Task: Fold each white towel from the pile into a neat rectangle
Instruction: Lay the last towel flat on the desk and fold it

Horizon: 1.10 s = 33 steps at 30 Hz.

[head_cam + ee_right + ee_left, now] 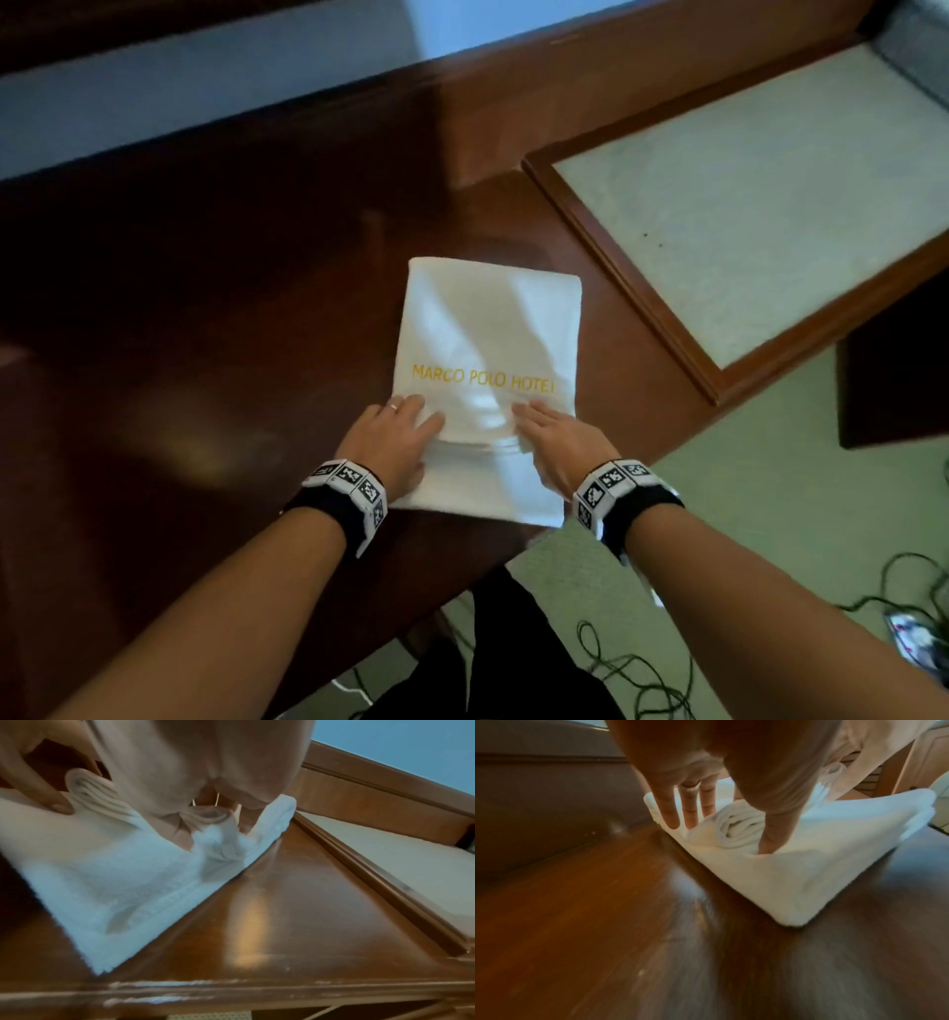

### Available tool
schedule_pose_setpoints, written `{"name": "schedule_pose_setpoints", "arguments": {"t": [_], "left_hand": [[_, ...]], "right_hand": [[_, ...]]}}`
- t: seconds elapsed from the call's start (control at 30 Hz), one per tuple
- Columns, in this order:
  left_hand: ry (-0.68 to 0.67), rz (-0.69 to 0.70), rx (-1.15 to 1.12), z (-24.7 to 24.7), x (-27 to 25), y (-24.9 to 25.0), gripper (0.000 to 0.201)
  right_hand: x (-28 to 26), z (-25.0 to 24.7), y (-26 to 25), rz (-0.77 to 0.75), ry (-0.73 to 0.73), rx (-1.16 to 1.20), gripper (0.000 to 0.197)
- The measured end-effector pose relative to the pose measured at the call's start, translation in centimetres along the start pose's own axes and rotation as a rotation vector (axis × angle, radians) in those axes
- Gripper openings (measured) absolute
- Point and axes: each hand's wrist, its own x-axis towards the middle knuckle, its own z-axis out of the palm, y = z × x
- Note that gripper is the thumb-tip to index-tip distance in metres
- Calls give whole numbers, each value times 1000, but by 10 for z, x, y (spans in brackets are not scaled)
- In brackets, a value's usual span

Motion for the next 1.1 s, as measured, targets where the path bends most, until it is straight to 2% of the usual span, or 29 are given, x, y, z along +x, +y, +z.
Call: {"name": "schedule_pose_setpoints", "arguments": {"t": [0.13,0.2,0.23,0.27,0.33,0.37,0.43,0.53,0.6,0.67,0.73,0.8,0.93,1.1], "left_hand": [[135,35,-19,-1,29,2,47],[177,44,-7,-9,36,0,36],[205,37,-16,-13,37,-1,32],[251,26,-31,-16,36,-1,28],[370,-1,-60,-19,27,-1,23],[412,-3,-75,-17,20,1,24],[445,29,-90,-4,3,6,25],[322,112,-66,25,-17,14,25],[261,92,-63,33,-21,16,23],[300,52,-96,29,-21,19,22],[401,19,-174,23,-27,23,19],[469,35,-221,28,-38,24,19],[287,97,-198,53,-57,21,34],[254,79,-150,48,-51,27,35]], "right_hand": [[10,-13,21,55,74,46,49],[11,-20,25,188,63,100,45],[10,-24,26,249,118,124,42],[6,-25,24,262,254,129,38],[-7,-21,20,205,504,88,30],[-15,-15,18,167,562,64,28],[-30,3,13,99,535,30,26],[-47,32,12,65,359,-60,33],[-52,41,11,97,303,-73,37],[-54,39,8,130,374,-19,33],[-58,36,6,116,477,31,28],[-68,41,4,47,475,-3,26],[-87,57,4,-33,302,-86,40],[-79,55,-3,78,381,-154,29]]}}
